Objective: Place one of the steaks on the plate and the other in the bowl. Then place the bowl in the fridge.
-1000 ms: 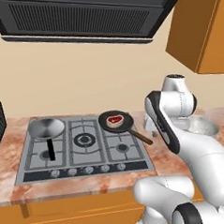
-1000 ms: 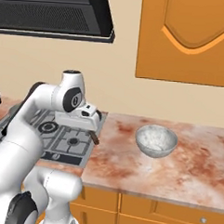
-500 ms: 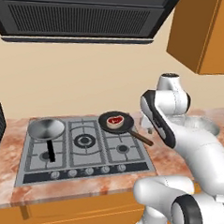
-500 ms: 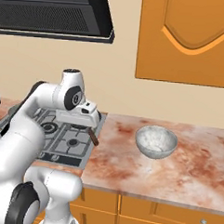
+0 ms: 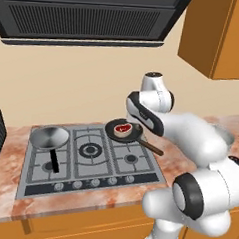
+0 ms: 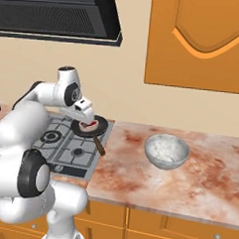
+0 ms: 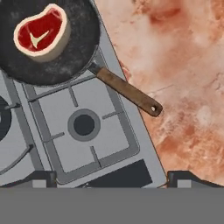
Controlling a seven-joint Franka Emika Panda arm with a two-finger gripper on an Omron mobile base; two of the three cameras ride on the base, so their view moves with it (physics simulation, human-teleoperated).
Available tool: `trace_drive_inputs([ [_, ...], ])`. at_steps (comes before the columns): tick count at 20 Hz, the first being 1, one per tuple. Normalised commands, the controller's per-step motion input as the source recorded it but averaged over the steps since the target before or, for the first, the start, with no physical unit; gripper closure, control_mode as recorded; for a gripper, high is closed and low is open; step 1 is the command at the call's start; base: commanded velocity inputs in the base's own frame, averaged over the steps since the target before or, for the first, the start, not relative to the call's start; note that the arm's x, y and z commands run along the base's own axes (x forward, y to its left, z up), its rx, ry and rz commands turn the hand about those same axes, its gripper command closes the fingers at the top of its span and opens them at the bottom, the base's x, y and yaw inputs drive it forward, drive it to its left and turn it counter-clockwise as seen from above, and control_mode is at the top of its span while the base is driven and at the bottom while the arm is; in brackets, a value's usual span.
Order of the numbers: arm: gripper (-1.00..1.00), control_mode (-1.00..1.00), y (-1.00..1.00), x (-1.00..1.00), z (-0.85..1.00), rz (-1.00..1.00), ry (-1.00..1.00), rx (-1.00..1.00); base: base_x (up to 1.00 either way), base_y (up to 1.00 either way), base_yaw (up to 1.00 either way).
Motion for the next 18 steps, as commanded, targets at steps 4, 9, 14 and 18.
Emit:
trace_drive_inputs([
  [4, -1.0, -1.0, 0.15, 0.88, -0.19, -0.52, -0.14, 0.06, 0.0, 0.0, 0.0],
  [9, -1.0, -1.0, -0.18, 1.0, -0.32, -0.04, -0.07, 0.05, 0.0, 0.0, 0.0],
  [14, -1.0, -1.0, -0.11, 0.93, -0.08, 0.01, -0.01, 0.07, 0.0, 0.0, 0.0],
  [18, -1.0, -1.0, 0.09, 0.5, 0.0, -0.01, 0.03, 0.0, 0.0, 0.0, 0.0],
])
